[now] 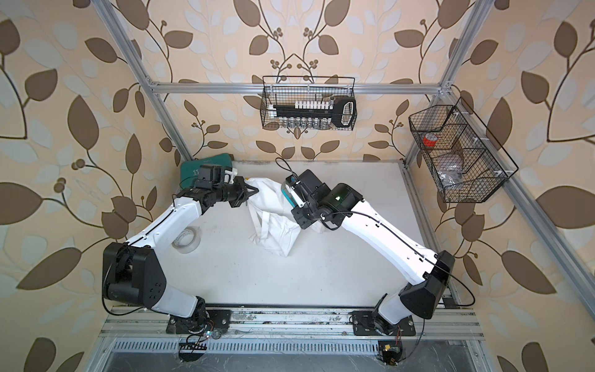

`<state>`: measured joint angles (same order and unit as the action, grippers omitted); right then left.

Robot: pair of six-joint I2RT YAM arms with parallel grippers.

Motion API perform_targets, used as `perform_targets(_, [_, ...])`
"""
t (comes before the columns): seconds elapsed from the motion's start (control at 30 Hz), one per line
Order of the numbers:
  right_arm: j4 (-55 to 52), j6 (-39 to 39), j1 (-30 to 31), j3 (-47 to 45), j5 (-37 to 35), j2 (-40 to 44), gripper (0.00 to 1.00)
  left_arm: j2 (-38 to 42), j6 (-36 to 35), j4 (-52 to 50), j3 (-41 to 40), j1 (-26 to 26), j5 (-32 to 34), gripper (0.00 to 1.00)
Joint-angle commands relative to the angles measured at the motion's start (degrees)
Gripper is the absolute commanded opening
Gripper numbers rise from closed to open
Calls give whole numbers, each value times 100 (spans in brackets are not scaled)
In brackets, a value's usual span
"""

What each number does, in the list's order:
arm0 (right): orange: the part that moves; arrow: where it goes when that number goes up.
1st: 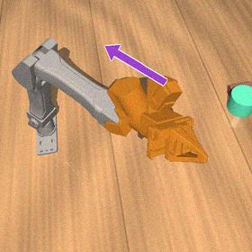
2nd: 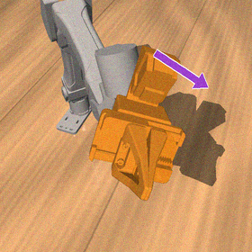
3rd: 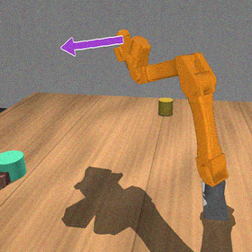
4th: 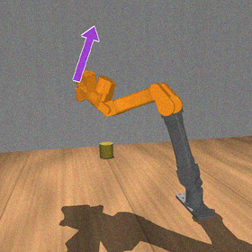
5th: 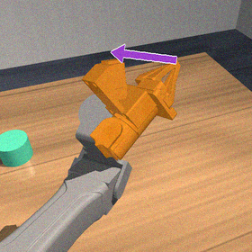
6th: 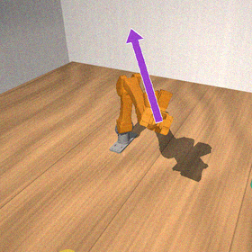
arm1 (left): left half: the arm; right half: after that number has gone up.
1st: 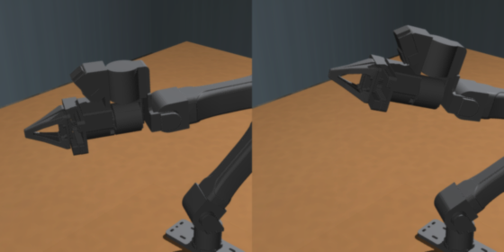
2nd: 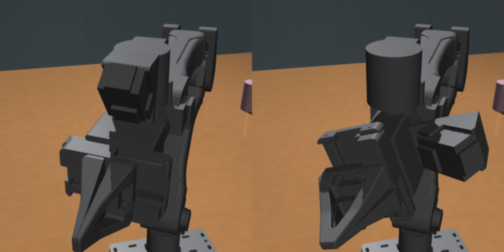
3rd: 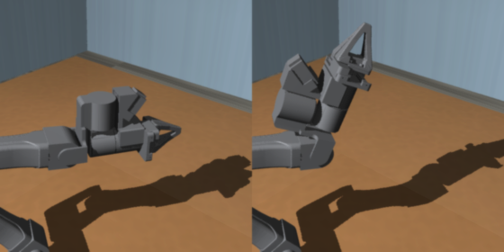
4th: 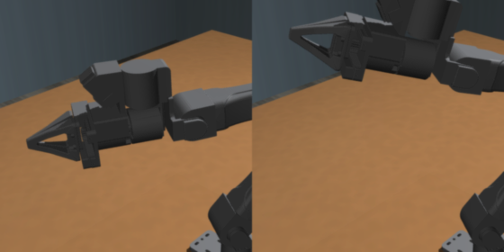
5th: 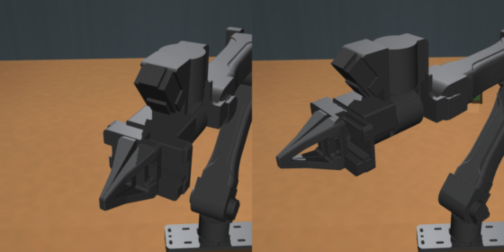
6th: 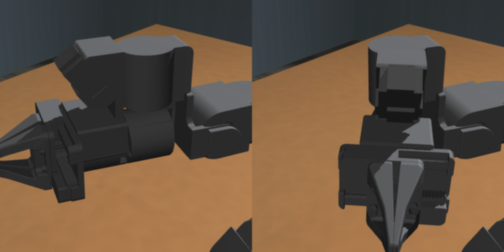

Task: Place the art knife into the pouch
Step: Place the utility knife in the pouch.

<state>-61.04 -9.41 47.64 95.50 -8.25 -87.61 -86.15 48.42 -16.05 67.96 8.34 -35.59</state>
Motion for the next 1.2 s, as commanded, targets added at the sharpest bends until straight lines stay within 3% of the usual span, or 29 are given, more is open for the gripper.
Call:
perform_targets(0.0, [-18, -166, 142, -160, 310, -98, 26, -32, -52, 39, 237, 93, 44, 0])
perform_targets(0.27, [76, 176, 113, 385, 310, -971, 27, 159, -130, -29, 183, 151, 70, 0])
perform_targets(0.53, [-25, 578, -492, 1659, 313, -2369, 27, 548, -204, -92, -45, 229, 72, 0])
perform_targets(0.6, [29, 643, -661, 1956, 357, -2612, 36, 601, -219, -104, -79, 238, 61, 0])
perform_targets(0.67, [64, 698, -696, 2201, 405, -2791, 57, 648, -228, -117, -122, 256, 44, 0])
perform_targets(0.77, [106, 749, -872, 2321, 287, -2807, 66, 696, -270, -161, -125, 265, 35, 0])
perform_targets(0.9, [518, 615, -1007, 1653, 405, -2196, 80, 712, -282, -183, -126, 266, 13, 0])
perform_targets(1.03, [1002, 407, -1316, 890, 1032, -1747, 84, 686, -307, -190, -103, 265, 0, 0])
perform_targets(1.17, [1288, 264, -1560, 693, 1625, -1909, 86, 668, -298, -163, -108, 265, -1, 0])
